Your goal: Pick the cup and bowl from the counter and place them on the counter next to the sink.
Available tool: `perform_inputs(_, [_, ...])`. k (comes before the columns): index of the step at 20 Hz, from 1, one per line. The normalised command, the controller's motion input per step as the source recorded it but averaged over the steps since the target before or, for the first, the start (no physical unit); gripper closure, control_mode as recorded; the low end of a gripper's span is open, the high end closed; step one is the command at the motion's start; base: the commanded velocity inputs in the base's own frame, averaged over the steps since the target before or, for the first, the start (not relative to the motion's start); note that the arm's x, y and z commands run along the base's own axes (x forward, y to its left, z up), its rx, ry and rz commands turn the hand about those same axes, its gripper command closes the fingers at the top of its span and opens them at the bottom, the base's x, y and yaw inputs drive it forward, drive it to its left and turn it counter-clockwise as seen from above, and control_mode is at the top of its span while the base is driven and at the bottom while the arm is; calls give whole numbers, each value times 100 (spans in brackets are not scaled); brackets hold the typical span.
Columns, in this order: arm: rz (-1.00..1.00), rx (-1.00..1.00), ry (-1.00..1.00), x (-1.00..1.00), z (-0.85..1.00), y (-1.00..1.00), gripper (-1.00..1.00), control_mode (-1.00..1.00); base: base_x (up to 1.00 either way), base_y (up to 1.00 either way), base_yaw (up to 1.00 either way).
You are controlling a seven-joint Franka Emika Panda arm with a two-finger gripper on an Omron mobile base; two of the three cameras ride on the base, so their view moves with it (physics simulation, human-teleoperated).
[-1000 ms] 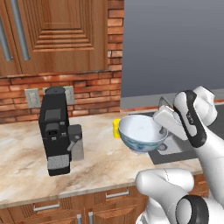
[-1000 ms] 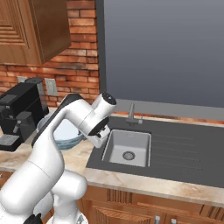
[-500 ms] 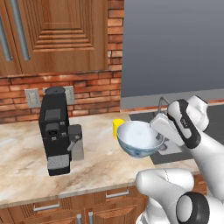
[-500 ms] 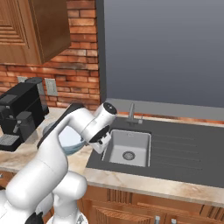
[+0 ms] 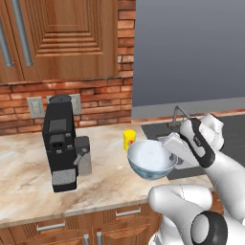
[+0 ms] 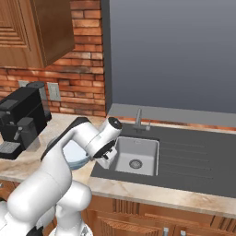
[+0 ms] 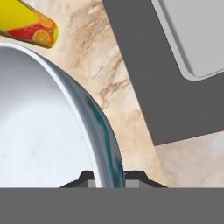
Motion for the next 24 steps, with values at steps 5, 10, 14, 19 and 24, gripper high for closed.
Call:
perform_inputs(5, [0,-2,0,0,-29,0,100,-100,0,0,0])
perform_inputs(10, [0,-3,0,0,-17,11,100,-100,0,0,0])
perform_inputs(14, [0,-4,0,0,-17,22,100,-100,0,0,0])
perform_inputs(19, [-1,-5,0,7,-19,25,100,-100,0,0,0])
perform_inputs(24, [-1,-2,0,3,-10,10,100,-100,0,0,0])
